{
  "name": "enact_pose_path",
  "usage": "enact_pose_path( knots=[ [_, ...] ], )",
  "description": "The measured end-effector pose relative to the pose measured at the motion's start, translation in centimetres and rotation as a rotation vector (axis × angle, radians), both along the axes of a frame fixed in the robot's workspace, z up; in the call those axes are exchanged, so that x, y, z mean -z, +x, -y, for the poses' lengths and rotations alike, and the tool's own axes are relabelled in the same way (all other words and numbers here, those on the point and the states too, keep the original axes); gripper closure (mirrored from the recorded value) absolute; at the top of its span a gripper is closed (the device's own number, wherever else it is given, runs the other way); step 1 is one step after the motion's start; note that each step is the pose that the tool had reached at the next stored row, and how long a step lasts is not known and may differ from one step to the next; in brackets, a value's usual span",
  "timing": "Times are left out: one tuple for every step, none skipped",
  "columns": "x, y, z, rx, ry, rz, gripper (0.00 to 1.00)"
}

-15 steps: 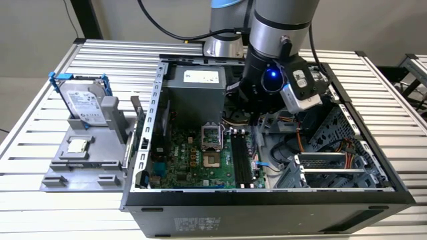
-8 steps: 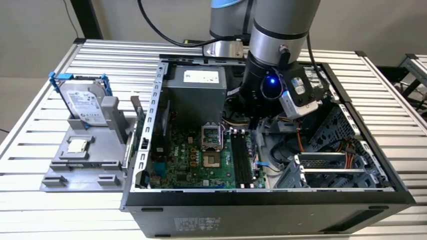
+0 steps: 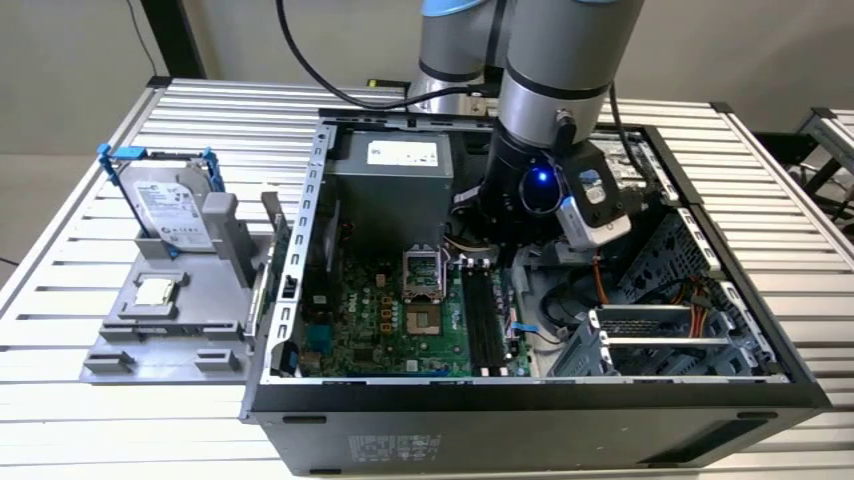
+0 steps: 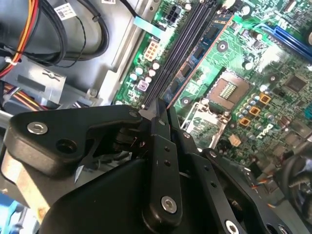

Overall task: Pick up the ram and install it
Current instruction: 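Insert the ram into the slot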

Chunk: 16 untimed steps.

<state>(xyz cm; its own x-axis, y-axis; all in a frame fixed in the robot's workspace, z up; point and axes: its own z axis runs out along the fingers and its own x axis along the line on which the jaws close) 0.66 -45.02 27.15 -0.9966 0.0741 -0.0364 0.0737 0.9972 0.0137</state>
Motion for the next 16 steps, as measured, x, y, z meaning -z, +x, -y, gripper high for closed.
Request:
enact_pose_path(
  knots=[
    [0.18, 0.01, 0.01, 0.0, 0.0, 0.0, 1.0],
    [0.32, 0.01, 0.02, 0.0, -0.0001, 0.0, 1.0],
    [0.45, 0.02, 0.02, 0.0, 0.0, 0.0, 1.0],
    [0.56, 0.02, 0.03, 0.0, -0.0001, 0.0, 1.0],
    [0.66, 0.02, 0.03, 0.0, 0.0, 0.0, 1.0],
    [0.76, 0.03, 0.04, 0.0, -0.0001, 0.0, 1.0],
    [0.89, 0.03, 0.05, -0.001, -0.0001, 0.0, 1.0],
    [1.06, 0.03, 0.06, -0.001, 0.0, 0.0, 1.0],
    [1.19, 0.04, 0.07, -0.001, -0.0001, 0.0001, 1.0],
    [1.28, 0.06, 0.11, -0.001, -0.0002, 0.0, 1.0],
    [1.36, 0.09, 0.17, -0.002, -0.0002, 0.0, 1.0],
    [1.45, 0.13, 0.21, -0.003, -0.0001, 0.0, 1.0],
    [1.55, 0.19, 0.25, -0.004, -0.0001, 0.0, 1.0],
    [1.65, 0.25, 0.3, -0.006, -0.0001, 0.0001, 1.0],
    [1.78, 0.35, 0.36, -0.007, -0.0001, 0.0, 1.0],
    [1.82, 0.35, 0.41, -0.007, -0.0005, -0.0005, 1.0]
  ],
)
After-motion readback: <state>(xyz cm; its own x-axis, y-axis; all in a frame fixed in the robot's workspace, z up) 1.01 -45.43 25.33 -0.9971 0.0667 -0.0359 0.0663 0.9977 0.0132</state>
